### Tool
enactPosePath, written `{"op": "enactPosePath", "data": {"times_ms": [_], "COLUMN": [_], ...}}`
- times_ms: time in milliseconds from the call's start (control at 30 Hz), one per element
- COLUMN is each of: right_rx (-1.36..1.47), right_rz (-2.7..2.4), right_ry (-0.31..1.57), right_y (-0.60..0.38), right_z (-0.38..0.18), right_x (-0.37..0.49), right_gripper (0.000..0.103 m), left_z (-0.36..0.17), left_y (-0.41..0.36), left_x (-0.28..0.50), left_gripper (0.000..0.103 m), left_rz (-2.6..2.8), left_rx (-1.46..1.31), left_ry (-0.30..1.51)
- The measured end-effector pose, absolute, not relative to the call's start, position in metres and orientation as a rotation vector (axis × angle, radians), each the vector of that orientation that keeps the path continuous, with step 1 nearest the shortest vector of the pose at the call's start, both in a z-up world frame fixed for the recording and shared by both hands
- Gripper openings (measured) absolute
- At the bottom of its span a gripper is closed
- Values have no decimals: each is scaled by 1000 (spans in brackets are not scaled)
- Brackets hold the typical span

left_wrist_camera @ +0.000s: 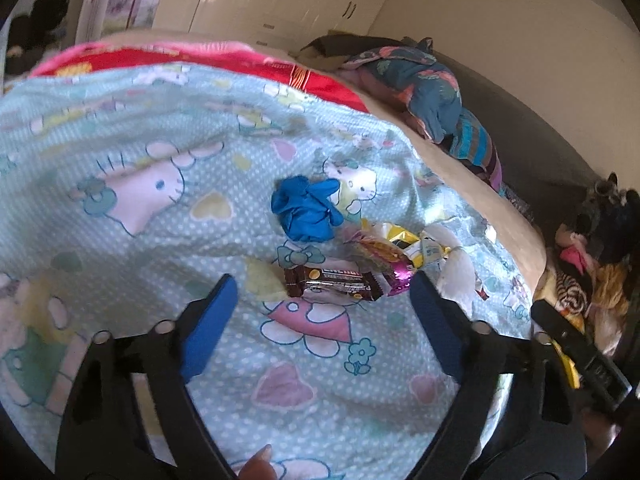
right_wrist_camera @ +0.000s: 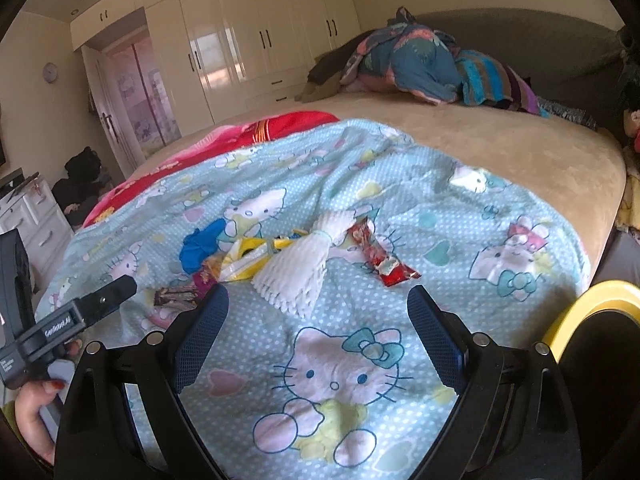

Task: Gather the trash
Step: 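Grasp the small wrapper with the left tool while the right tool grasps the white mesh tassel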

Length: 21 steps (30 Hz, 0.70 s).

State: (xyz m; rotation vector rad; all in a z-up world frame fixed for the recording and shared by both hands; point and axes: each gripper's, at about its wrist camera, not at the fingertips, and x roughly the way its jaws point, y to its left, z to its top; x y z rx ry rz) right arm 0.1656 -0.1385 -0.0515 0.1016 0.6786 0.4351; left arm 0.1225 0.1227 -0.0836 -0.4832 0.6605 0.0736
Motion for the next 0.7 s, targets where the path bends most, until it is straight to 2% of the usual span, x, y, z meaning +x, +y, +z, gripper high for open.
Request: {"op": "enactPosePath", "data": {"times_ms": [100, 500, 600, 700], "right_rx": [107, 170, 179, 200], "right_rz": [440, 472, 491, 534], "right_ry": [699, 778, 798, 839], "right_y": [-135, -116, -110, -106], "right_z": [-60, -86, -91, -99], "right_x": [172, 207, 217, 222], "right_gripper": [88, 75, 68, 46], "left_z": [-92, -120, -120, -121], "left_y": [127, 133, 133, 132], "left_x": [132, 152, 154, 153], "left_gripper": [64, 49, 45, 38], "left_rz": [74, 79, 82, 84], "left_rx": [-524, -611, -614, -609], "left_ry": [681, 729, 731, 735]}}
